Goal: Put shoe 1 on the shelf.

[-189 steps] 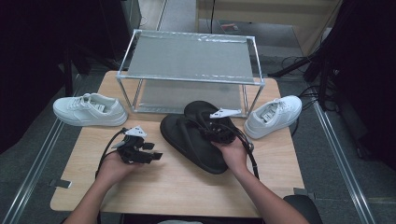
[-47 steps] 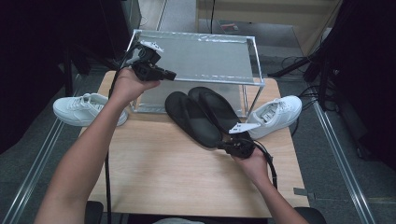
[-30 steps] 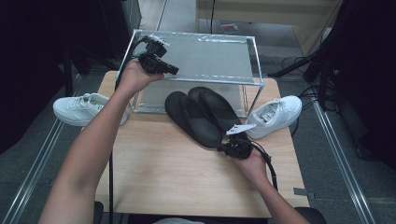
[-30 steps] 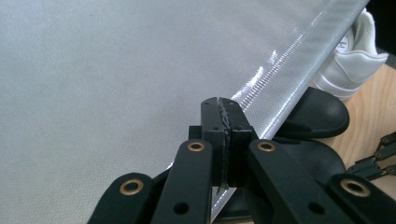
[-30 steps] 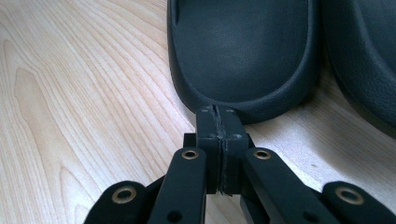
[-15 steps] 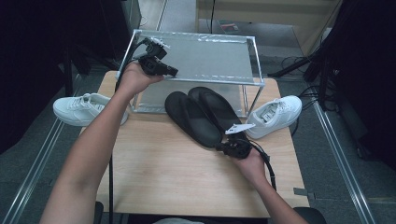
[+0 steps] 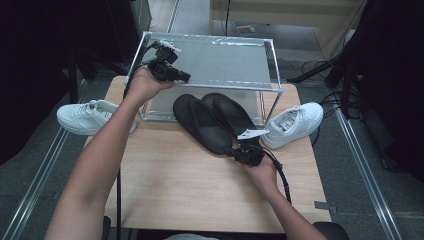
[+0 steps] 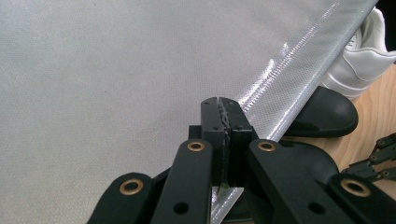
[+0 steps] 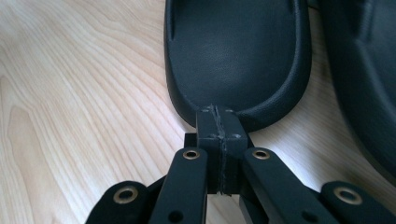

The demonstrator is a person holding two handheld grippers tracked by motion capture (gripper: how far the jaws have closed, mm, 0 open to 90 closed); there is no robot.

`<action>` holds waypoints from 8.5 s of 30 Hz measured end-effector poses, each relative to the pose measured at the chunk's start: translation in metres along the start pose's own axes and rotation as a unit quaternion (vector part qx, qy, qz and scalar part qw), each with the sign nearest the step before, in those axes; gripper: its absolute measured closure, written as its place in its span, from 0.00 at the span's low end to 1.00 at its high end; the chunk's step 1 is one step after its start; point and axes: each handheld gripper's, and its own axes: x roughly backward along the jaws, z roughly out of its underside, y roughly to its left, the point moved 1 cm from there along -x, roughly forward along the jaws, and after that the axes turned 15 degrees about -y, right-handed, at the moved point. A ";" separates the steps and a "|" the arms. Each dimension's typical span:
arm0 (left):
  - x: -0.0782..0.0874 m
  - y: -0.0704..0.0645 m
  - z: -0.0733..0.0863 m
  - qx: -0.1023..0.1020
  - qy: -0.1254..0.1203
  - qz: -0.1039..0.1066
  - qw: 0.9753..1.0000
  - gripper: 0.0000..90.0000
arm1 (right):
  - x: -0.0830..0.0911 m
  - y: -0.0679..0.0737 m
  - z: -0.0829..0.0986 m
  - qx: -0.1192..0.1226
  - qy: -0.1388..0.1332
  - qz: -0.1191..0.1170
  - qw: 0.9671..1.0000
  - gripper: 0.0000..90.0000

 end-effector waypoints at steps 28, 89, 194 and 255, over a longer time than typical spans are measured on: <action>0.000 0.001 0.002 0.004 -0.004 0.001 1.000 1.00 | -0.052 0.022 -0.015 -0.001 -0.024 -0.001 1.000 1.00; -0.001 0.000 0.003 -0.001 -0.004 -0.002 1.000 1.00 | -0.065 0.024 -0.070 0.018 -0.048 -0.035 0.998 0.99; -0.001 0.000 0.006 -0.011 -0.016 0.000 1.000 1.00 | -0.034 -0.056 -0.041 -0.008 -0.039 0.111 0.993 1.00; 0.042 -0.055 0.007 0.004 -0.037 0.052 0.998 0.52 | 0.006 0.007 -0.059 0.028 -0.084 -0.034 0.995 0.77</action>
